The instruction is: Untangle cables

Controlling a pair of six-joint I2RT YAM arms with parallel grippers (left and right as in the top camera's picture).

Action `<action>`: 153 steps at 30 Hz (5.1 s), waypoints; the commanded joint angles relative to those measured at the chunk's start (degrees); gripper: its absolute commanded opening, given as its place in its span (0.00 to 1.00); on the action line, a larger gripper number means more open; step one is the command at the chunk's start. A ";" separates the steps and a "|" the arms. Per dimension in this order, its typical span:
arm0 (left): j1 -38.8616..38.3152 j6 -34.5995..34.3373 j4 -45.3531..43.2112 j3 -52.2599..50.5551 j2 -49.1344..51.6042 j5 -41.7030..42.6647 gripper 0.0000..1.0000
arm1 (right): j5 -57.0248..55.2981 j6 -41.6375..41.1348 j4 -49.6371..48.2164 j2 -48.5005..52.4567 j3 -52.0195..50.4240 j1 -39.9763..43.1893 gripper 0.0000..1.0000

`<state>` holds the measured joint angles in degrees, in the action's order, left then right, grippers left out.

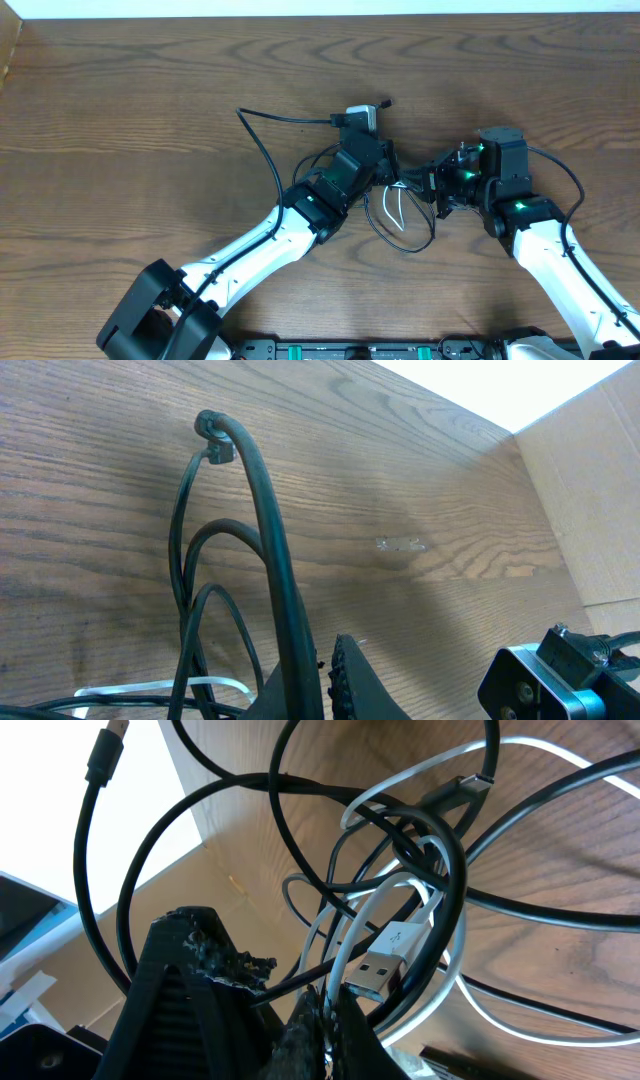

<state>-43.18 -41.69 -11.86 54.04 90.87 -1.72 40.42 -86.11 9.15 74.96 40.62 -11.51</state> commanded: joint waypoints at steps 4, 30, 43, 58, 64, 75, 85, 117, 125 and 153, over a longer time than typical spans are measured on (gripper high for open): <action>0.09 1.16 -0.22 1.22 -1.18 -0.70 0.08 | -1.46 3.87 -2.27 0.28 -0.13 -0.26 0.01; 0.50 -0.61 6.21 1.22 -1.18 -9.94 0.08 | 28.83 38.64 -4.00 0.26 -0.13 20.02 0.46; 0.50 -2.14 5.73 1.22 -1.18 -9.90 0.08 | 6.69 27.34 24.06 0.28 -0.13 9.03 0.54; 0.46 -2.56 5.79 1.22 -1.18 -9.88 0.08 | -3.58 9.16 15.23 0.28 -0.13 -0.07 0.38; 0.46 -2.56 5.79 1.22 -1.18 -9.55 0.08 | -8.85 6.12 10.69 0.39 -0.13 -1.46 0.27; 0.46 -2.56 5.75 1.22 -1.18 -9.29 0.08 | -12.07 3.17 8.37 1.11 -0.13 -2.91 0.28; 0.46 -2.49 8.85 1.22 -1.18 -9.29 0.08 | -26.38 18.86 6.58 1.36 -0.13 -3.45 0.01; 0.46 -2.54 15.65 1.22 -1.18 -9.27 0.08 | 1.73 39.87 25.24 -7.34 -0.15 9.64 0.39; 0.46 -2.54 15.67 1.22 -1.18 -9.27 0.08 | -0.68 30.12 17.29 2.69 -0.15 0.83 0.35; 0.46 -2.51 16.63 1.22 -1.18 -9.27 0.08 | -20.28 24.35 -6.88 10.16 -0.15 -5.27 0.01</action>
<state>-42.89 -43.92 4.21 54.15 90.85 -10.48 20.95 -66.30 5.91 84.88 40.12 -16.73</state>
